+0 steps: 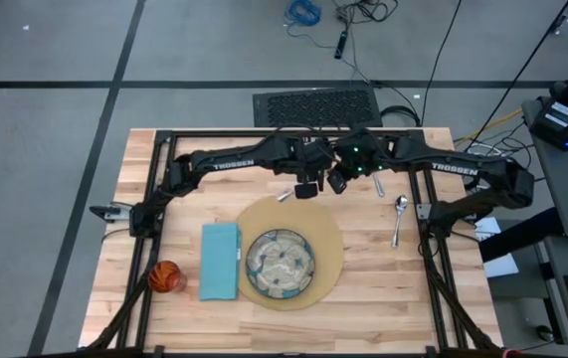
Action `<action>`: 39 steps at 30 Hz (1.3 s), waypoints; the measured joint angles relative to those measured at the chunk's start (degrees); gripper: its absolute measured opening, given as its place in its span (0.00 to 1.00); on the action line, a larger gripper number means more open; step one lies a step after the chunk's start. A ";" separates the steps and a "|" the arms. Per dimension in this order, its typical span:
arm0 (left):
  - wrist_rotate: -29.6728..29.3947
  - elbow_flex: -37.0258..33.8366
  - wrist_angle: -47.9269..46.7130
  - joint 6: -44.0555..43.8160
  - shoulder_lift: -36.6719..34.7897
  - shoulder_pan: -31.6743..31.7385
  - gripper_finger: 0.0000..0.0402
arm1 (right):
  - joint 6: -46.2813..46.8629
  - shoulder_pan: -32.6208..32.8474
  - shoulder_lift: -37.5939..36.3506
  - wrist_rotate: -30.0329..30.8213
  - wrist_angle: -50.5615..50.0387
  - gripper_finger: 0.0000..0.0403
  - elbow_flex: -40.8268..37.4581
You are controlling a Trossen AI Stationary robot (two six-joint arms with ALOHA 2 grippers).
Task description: Set table place
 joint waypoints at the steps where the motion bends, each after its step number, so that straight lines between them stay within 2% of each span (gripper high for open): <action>1: -0.65 0.00 -0.62 -0.56 0.00 -0.04 0.36 | -0.45 -0.31 -0.29 0.75 -0.73 0.00 0.00; 4: -3.42 0.00 -3.81 -1.02 0.02 -0.03 0.36 | -1.27 -2.12 -1.18 4.34 -5.00 0.00 0.02; 7: -3.85 0.00 -4.95 -1.89 -0.30 -0.70 0.36 | -2.00 -4.79 -2.11 4.67 -6.00 0.00 0.00; 11: -3.74 0.02 -1.08 0.22 -0.83 -2.31 0.36 | -2.67 -7.60 -3.41 1.37 -4.39 0.00 0.00; 15: -3.77 0.02 2.96 2.10 -0.79 -3.21 0.36 | -2.68 -7.72 -4.18 0.07 -3.67 0.00 0.00; 23: -4.63 -0.21 3.67 2.81 -0.79 -3.19 0.36 | -3.51 -9.00 -7.80 -0.64 -5.79 0.00 0.00; 30: -4.61 -0.35 6.82 5.74 -0.79 -3.33 0.36 | -4.52 -12.30 -12.24 -6.44 -6.31 0.00 0.00; 35: -4.82 -0.35 9.75 7.06 -0.79 -3.62 0.36 | -4.92 -12.45 -13.00 -7.86 -6.35 0.00 0.00; 39: -7.60 -0.35 9.97 7.03 -0.79 -3.58 0.36 | -5.55 -12.45 -13.02 -7.84 -6.51 0.00 0.00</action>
